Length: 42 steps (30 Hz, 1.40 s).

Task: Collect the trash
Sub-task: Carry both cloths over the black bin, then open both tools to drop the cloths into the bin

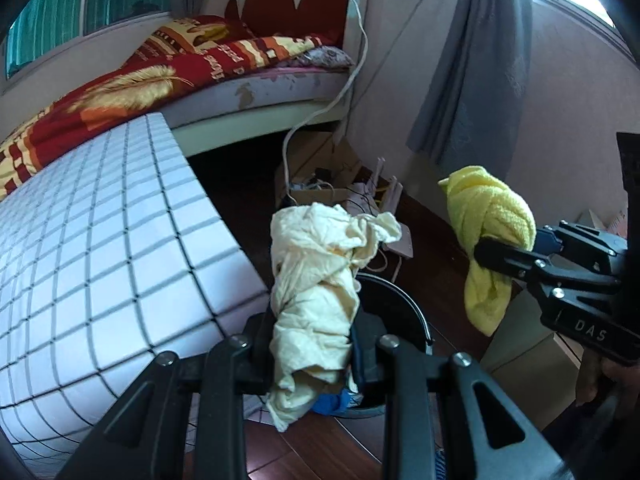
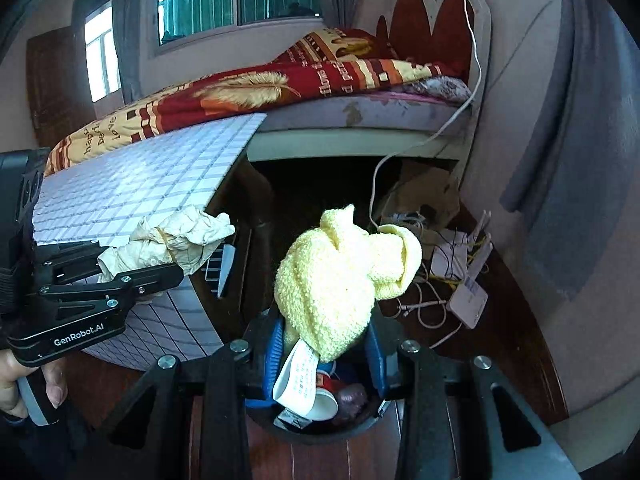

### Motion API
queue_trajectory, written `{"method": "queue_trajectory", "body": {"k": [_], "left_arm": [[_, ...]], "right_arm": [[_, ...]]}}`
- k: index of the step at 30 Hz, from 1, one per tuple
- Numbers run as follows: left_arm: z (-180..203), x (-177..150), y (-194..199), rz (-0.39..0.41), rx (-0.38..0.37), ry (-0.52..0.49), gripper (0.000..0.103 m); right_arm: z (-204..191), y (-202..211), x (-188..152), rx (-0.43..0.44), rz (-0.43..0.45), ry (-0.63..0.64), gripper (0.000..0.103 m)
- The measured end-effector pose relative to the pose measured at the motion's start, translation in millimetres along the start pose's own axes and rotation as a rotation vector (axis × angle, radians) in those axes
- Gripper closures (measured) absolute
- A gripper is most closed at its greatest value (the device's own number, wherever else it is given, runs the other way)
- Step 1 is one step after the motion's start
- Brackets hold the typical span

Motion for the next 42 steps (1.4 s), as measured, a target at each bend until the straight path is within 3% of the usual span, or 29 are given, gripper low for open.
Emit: {"method": "queue_trajectory", "body": {"k": [14, 28, 38, 39, 40, 41, 42], "left_arm": [[28.3, -36.8, -40.5, -0.099, -0.022, -0.01, 0.074], [26.6, -64.4, -93.7, -0.221, -0.037, 0.036, 0.074], [21.0, -75.4, -119.5, -0.277, -0.036, 0.068, 0.071], [21.4, -75.5, -124.0, -0.281, -0.046, 0.07, 0.07], [20.8, -78.0, -129.6, -0.287, -0.057, 0.082, 0.057], [18.4, -80.4, -133.7, -0.295, -0.048, 0.095, 0.037], [13.6, -84.1, -137.3, -0.3, -0.018, 0.111, 0.03]], "right_arm": [[2.7, -31.5, -46.9, 0.026, -0.092, 0.057, 0.065], [0.0, -93.3, -99.0, 0.124, -0.255, 0.141, 0.064], [-6.7, -132.5, -111.4, 0.166, -0.313, 0.226, 0.064], [-5.7, -137.9, -113.7, 0.172, -0.32, 0.228, 0.06], [-5.3, -141.5, -117.1, 0.163, -0.324, 0.237, 0.047], [-1.3, -145.8, -119.9, 0.128, -0.326, 0.245, 0.033], [3.6, -148.5, -122.7, 0.095, -0.327, 0.247, 0.012]]}}
Point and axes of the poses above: each gripper's, at about its wrist camera, not at the fingertips, and y roughly against the way its jaws point, z to its right, x to its top, the point moved 7 cm from there along -y, roughly the way its jaws point, and after that the axes turned 4 degrees about y, right-handed, at the moved point
